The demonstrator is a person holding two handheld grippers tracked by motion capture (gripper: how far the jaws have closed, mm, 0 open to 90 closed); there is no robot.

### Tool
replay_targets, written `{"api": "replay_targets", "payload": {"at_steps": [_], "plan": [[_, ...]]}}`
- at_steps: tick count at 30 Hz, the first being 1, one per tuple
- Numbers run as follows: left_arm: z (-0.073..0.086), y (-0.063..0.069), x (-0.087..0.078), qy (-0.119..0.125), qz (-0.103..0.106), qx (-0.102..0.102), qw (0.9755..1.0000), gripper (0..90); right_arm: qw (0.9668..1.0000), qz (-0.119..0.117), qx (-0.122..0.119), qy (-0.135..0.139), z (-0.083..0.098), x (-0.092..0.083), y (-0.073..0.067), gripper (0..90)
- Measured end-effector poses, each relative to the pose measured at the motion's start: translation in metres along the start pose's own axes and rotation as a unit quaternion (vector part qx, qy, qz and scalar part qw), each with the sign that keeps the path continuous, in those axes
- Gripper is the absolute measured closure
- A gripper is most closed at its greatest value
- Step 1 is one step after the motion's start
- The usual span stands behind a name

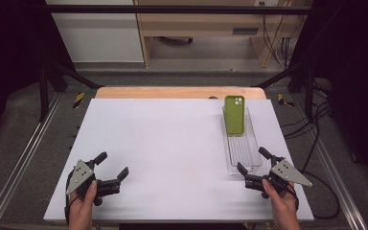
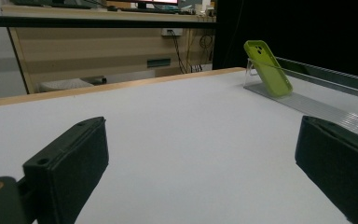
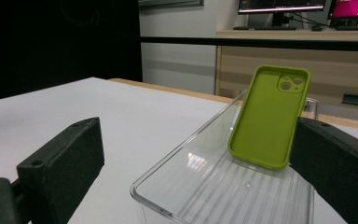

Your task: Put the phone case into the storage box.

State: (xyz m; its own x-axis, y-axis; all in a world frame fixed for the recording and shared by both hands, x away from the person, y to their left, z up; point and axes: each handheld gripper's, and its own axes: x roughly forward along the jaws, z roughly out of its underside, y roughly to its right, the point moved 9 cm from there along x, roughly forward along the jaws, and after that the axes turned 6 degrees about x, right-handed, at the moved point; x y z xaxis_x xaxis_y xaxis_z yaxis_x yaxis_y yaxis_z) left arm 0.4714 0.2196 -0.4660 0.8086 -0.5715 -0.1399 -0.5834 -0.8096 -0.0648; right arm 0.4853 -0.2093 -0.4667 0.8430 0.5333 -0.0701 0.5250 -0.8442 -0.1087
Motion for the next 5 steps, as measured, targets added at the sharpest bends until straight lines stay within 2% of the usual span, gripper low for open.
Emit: {"api": "replay_targets", "payload": {"at_steps": [3, 5], "plan": [[0.0005, 0.0002, 0.0006, -0.002, 0.0, 0.002, 1.0, 2.1, 1.0, 0.002, -0.003, -0.005, 0.0035, -0.0011, 0.0007, 3.5], [0.0007, 0.0004, 0.0014, -0.003, 0.0, 0.002, 1.0, 2.1, 0.9999, 0.006, 0.003, -0.011, 0.0051, -0.0037, 0.0016, 3.6]]}}
